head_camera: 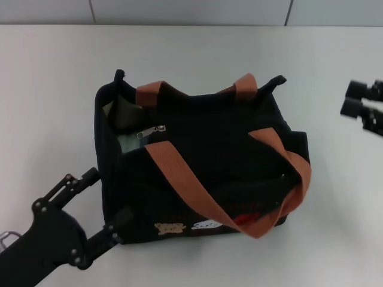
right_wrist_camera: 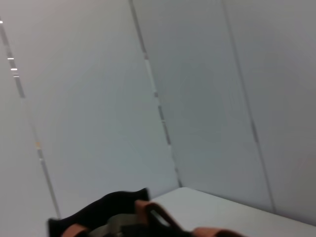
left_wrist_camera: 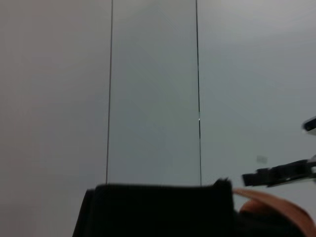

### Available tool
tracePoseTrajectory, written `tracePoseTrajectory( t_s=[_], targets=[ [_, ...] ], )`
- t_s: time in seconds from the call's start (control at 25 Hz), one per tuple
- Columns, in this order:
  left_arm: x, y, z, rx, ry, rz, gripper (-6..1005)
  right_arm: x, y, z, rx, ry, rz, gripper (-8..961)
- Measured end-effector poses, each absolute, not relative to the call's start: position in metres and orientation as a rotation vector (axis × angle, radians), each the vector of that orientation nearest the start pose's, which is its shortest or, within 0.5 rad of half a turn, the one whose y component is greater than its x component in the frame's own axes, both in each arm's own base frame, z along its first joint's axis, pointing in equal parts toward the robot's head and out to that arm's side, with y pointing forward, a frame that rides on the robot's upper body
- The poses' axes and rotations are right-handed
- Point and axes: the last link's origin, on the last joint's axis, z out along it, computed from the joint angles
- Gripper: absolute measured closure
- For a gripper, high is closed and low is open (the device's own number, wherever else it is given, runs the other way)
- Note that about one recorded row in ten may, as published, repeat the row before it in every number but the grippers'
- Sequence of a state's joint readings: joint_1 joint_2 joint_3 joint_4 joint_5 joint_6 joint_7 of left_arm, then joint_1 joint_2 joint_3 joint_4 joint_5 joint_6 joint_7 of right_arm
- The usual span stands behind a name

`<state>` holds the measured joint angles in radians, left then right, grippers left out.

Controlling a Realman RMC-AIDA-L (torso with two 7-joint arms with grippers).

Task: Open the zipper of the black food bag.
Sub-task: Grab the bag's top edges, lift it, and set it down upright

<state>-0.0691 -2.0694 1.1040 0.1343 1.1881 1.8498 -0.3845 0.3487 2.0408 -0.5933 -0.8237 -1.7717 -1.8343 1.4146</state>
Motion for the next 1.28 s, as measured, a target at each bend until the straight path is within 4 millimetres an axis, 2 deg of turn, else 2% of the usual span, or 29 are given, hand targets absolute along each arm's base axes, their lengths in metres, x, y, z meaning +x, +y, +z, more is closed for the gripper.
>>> tracePoseTrajectory(
  t_s=[0.16,0.56,1.0,1.28],
  targets=[
    [-0.317,0.159,-0.037,-2.216,-0.306,-1.101,231,0.284,0.27,0.068,-2.579,0.511,1.032,529],
    [-0.322,0.172,-0.049,-2.215,-0.286,-0.976,246,0.288,0.268,0.064,-2.587,0.56,1.02,531],
    [-0.323,0.173,-0.049,-2.181,-0.229,-0.929,653,0.289,0.267,0.061,-2.581,0.579,1.03,532],
    [-0.324,0.175,-0.049,-2.115,-0.231,-0.909,743,0.29,0.268,0.062,-2.567,0.586,1.032,537]
  ],
)
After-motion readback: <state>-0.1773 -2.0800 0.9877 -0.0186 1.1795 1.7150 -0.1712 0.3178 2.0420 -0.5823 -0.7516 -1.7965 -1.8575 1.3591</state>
